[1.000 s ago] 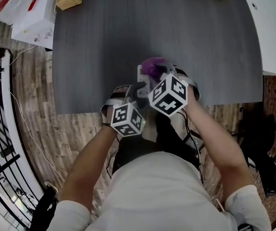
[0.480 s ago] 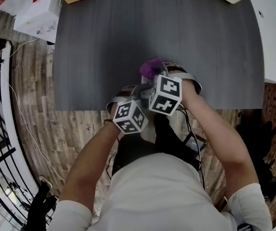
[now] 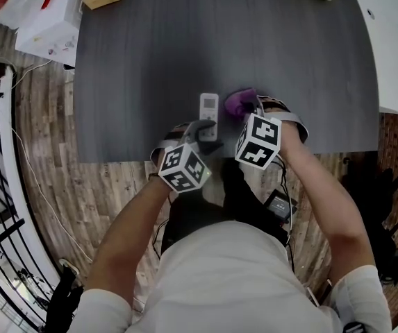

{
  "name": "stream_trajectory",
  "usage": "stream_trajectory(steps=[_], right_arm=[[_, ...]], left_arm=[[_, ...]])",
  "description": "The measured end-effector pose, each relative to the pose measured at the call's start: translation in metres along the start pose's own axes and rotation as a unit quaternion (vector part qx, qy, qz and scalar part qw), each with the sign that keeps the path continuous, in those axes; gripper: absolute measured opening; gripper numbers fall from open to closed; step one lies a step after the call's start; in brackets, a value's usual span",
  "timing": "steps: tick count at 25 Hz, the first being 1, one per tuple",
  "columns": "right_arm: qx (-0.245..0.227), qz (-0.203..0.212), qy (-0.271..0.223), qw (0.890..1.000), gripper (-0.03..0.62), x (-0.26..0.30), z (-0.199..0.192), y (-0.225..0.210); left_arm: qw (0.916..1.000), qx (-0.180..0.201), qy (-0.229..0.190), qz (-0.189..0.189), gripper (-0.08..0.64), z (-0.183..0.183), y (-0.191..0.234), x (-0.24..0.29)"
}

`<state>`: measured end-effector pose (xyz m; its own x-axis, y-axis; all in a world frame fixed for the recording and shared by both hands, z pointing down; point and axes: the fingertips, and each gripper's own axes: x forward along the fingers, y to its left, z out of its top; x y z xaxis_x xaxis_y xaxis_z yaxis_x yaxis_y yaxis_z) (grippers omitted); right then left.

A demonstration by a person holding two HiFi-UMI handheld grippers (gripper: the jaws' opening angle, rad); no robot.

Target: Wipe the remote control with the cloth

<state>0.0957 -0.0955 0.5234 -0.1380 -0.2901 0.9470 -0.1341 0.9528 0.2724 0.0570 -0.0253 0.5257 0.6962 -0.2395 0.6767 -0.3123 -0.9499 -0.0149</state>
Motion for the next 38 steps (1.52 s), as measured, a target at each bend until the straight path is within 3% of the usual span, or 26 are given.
stream_trajectory(steps=[5, 7, 11, 14, 20, 33, 38], right_arm=[[0.073, -0.017, -0.025, 0.997, 0.132, -0.009, 0.001, -0.019], [0.107, -0.017, -0.039, 0.993, 0.132, -0.008, 0.009, -0.029], [0.186, -0.001, -0.061, 0.981, 0.132, 0.004, 0.027, -0.034], [0.207, 0.004, -0.066, 0.976, 0.132, 0.010, 0.033, -0.024], [0.252, 0.036, -0.081, 0.964, 0.132, 0.002, 0.031, 0.006], [0.238, 0.094, -0.094, 0.962, 0.132, -0.026, 0.026, 0.097], [0.180, 0.162, -0.099, 0.965, 0.132, -0.041, 0.027, 0.121]], left_arm=[[0.9994, 0.005, -0.020, 0.027, 0.233, 0.006, 0.010, -0.022], [0.9992, 0.023, -0.006, 0.032, 0.238, -0.002, 0.017, -0.029], [0.9968, 0.068, 0.040, -0.008, 0.241, -0.020, 0.016, -0.022], [0.9933, 0.095, 0.059, -0.028, 0.244, -0.025, 0.015, -0.016], [0.9941, 0.087, 0.053, -0.037, 0.247, -0.028, 0.017, -0.018], [0.9957, 0.077, 0.048, -0.016, 0.253, -0.026, 0.016, -0.016], [0.9963, 0.070, 0.048, -0.015, 0.253, -0.026, 0.015, -0.014]])
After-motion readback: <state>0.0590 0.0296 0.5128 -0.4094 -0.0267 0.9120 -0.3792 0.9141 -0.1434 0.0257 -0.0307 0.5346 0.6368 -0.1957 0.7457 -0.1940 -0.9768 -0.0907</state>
